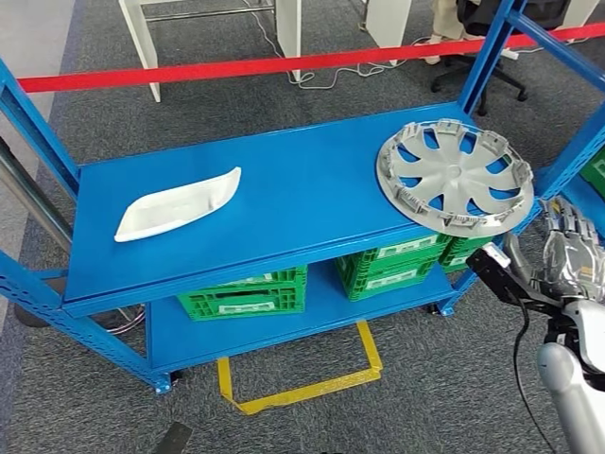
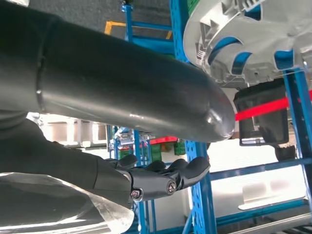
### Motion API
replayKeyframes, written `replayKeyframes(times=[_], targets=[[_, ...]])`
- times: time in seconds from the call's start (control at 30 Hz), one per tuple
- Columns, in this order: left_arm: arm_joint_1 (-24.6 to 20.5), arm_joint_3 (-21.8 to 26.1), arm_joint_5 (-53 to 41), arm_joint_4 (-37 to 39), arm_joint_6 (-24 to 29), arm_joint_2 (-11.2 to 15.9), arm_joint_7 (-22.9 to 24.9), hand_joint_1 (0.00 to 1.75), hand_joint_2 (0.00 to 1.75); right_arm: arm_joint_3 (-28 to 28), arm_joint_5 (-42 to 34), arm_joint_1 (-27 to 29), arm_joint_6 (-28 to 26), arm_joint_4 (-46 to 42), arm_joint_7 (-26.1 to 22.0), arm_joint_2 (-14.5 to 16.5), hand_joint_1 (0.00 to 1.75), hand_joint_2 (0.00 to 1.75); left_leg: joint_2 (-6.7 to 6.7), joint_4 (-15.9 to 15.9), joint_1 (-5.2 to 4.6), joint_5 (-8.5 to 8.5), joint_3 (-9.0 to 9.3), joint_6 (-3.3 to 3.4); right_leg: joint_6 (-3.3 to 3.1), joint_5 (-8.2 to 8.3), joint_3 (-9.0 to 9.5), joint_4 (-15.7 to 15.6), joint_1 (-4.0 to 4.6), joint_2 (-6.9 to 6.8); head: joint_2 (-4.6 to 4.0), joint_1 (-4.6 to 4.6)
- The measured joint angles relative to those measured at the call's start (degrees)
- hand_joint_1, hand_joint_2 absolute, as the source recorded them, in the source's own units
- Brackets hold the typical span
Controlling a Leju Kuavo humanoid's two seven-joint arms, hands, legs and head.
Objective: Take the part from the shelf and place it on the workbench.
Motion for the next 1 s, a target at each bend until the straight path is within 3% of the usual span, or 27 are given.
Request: replayKeyframes(times=[0.07,0.1,0.2,0.27,0.3,0.37,0.4,0.43,0.47,0.53,0.57,0.6,0.67,0.77,0.83,0.9,0.93,0.97,1.0], targets=[[0.0,-0.1,0.0,0.0,-0.1,0.0,-0.1,0.00,0.00,-0.4,0.0,0.2,0.0,-0.4,0.0,-0.2,0.00,0.00,-0.01,0.1,-0.15,-0.54,0.51,-0.44,-0.31,2.86,3.89,-7.5,0.18,-0.34,0.00,-0.01],[0.0,-0.1,0.0,0.0,-0.1,0.0,-0.2,0.00,0.00,-0.6,0.0,0.3,0.0,-0.6,-0.1,-0.2,0.00,0.00,-0.01,0.1,-0.24,-0.72,0.64,-0.72,-0.51,3.23,5.19,-9.8,0.31,-0.47,0.00,-0.04],[0.0,-0.2,0.0,0.0,-0.1,0.1,-0.2,0.00,0.00,-1.1,-0.1,0.9,0.0,-1.0,-0.1,-0.3,0.00,0.00,0.08,0.0,-0.31,-1.10,0.86,-1.56,-1.29,2.66,6.12,-10.9,0.46,-0.32,0.01,-0.09],[-0.1,-0.3,0.0,0.0,0.0,0.1,-0.2,0.00,0.00,-1.2,-0.1,1.2,0.0,-1.3,-0.2,-0.3,0.00,0.00,0.13,1.8,-0.23,-2.13,0.28,-2.27,-1.98,2.38,6.65,-11.1,0.24,-0.22,0.01,-0.23],[-0.1,-0.4,0.0,0.0,0.0,0.1,-0.2,0.00,0.00,-1.2,0.0,1.2,0.0,-1.4,-0.2,-0.3,0.00,0.00,0.13,4.3,-0.15,-3.22,-0.91,-2.61,-2.32,2.17,7.04,-11.2,0.13,-0.21,0.01,-0.32],[0.0,-0.4,0.0,0.0,0.0,0.1,-0.2,0.00,0.00,-1.2,0.0,1.5,0.1,-1.6,-0.3,-0.3,0.00,0.00,0.12,11.8,-0.03,-5.78,-4.93,-2.95,-2.76,1.50,7.80,-11.2,0.19,-0.19,0.00,-0.43],[0.1,-0.4,0.0,0.0,0.0,0.1,-0.2,0.00,0.00,-1.2,0.0,1.8,0.1,-1.6,-0.3,-0.3,0.00,0.00,0.12,14.9,0.01,-6.29,-6.90,-2.98,-2.82,1.11,8.28,-11.2,0.22,-0.13,0.00,-0.41],[0.2,-0.4,-0.1,0.0,0.0,0.1,-0.2,0.00,0.00,-1.2,0.0,2.0,0.2,-1.6,-0.3,-0.3,0.00,0.00,0.12,16.3,0.01,-5.75,-8.15,-2.91,-2.82,0.70,8.82,-11.1,0.26,-0.04,0.00,-0.43],[0.3,-0.4,-0.1,0.0,0.1,0.1,-0.2,0.00,0.00,-1.2,0.1,2.2,0.2,-1.6,-0.3,-0.3,0.00,0.00,0.11,15.6,-0.01,-4.00,-8.45,-2.74,-2.79,0.26,9.48,-11.1,0.29,0.09,0.00,-0.43],[0.4,-0.4,-0.1,0.0,0.4,0.1,-0.1,0.00,0.00,-1.2,0.1,2.4,0.3,-1.8,-0.3,-0.3,0.00,0.00,-0.03,9.3,-0.17,1.42,-6.78,-2.03,-2.60,-0.68,10.75,-11.2,0.34,0.30,0.00,-0.43],[0.4,-0.4,-0.1,0.0,0.5,0.2,-0.1,0.00,0.00,-1.2,0.1,2.5,0.3,-1.9,-0.3,-0.3,0.00,0.00,-0.14,6.2,-0.32,3.37,-5.75,-1.60,-2.35,-1.14,11.26,-11.2,0.43,0.40,0.00,-0.38],[0.4,-0.4,-0.1,0.0,0.6,0.2,0.0,0.00,0.00,-1.2,0.1,2.6,0.3,-2.0,-0.4,-0.3,0.00,0.00,-0.22,3.9,-0.49,4.26,-4.94,-1.21,-2.04,-1.50,11.51,-11.2,0.45,0.47,0.00,-0.39],[0.3,-0.4,-0.1,0.0,0.7,0.2,0.0,0.00,0.00,-1.2,0.2,2.8,0.4,-2.2,-0.4,-0.3,0.00,0.00,-0.25,2.4,-0.75,3.51,-4.29,-0.67,-1.34,-1.87,11.50,-11.4,0.44,0.53,0.00,-0.39],[0.3,-0.4,-0.1,0.0,0.8,0.2,0.0,0.00,0.00,-1.3,0.2,3.0,0.4,-2.5,-0.5,-0.3,0.00,0.00,-0.23,0.6,-0.41,2.62,-3.17,-0.20,-0.56,-2.91,10.94,-10.6,0.36,0.35,0.00,-0.27],[0.2,-0.4,-0.1,0.0,0.8,0.1,0.0,0.00,0.00,-1.5,0.2,2.9,0.3,-2.7,-0.5,-0.4,0.00,0.00,-0.22,-0.1,-0.19,2.30,-2.30,0.17,-0.24,-5.04,7.81,-5.2,0.30,0.25,0.00,-0.12],[0.2,-0.4,-0.2,0.0,0.8,0.0,0.0,0.00,0.00,-1.5,0.2,3.1,0.4,-2.7,-0.4,-0.4,0.00,0.00,-0.21,-0.1,-0.18,1.71,-1.78,0.42,0.10,-6.79,2.88,2.0,0.24,0.23,0.00,-0.10],[0.3,-0.4,-0.2,0.0,0.8,0.0,0.0,0.00,0.00,-1.5,0.2,3.4,0.4,-2.6,-0.4,-0.4,0.00,0.00,-0.22,-0.1,-0.18,1.36,-1.39,0.40,0.26,-6.40,1.13,3.9,0.19,0.22,0.00,-0.10],[0.3,-0.4,-0.2,0.0,0.9,0.0,0.0,0.00,0.00,-1.5,0.3,3.5,0.5,-2.6,-0.4,-0.4,0.00,0.00,-0.23,-0.1,-0.16,0.96,-0.88,0.33,0.41,-4.80,0.38,3.6,0.12,0.18,0.00,-0.10],[0.4,-0.4,-0.3,0.0,1.0,0.0,0.1,0.00,0.00,-1.5,0.4,3.5,0.5,-2.6,-0.4,-0.4,0.00,0.00,-0.23,0.0,-0.11,0.51,-0.25,0.17,0.52,-2.17,0.74,1.2,0.04,0.10,0.00,-0.10]])
